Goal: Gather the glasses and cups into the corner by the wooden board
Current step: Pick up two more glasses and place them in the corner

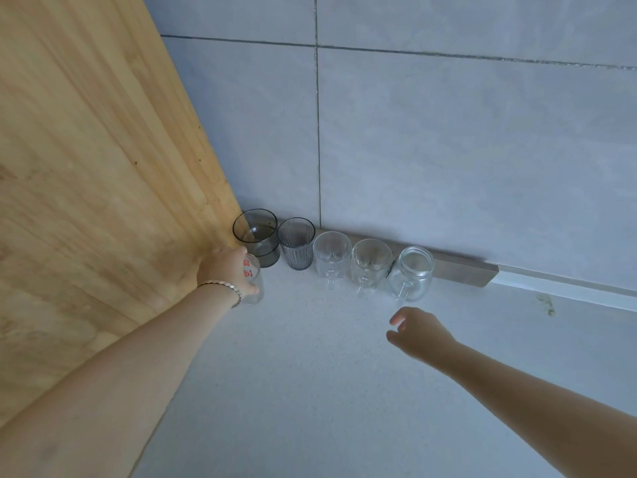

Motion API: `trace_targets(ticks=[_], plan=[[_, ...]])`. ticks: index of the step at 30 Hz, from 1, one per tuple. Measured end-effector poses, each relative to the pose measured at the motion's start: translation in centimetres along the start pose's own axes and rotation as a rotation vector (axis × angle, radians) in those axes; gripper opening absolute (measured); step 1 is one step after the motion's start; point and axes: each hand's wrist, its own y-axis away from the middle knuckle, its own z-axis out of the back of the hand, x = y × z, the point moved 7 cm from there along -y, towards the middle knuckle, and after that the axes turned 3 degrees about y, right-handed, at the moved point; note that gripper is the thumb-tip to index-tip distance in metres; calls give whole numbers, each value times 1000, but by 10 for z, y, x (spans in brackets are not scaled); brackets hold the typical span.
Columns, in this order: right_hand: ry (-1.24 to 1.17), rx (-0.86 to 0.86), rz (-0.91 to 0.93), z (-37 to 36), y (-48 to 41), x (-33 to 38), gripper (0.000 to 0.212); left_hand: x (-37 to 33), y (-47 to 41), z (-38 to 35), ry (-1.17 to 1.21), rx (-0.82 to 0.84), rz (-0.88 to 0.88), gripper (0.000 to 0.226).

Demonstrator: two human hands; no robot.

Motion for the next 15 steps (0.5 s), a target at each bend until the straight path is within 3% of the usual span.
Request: trace_targets(ticks=[10,13,15], plan=[[88,-134,-51,14,13,-30,30,2,-12,-5,-107,-44,28,58],[75,-137,-60,16,20,-39,30,-11,16,-5,-57,-191,-81,64],[71,-142,-59,19,28,-47,30,-32,41,-8,-45,-189,-173,70]])
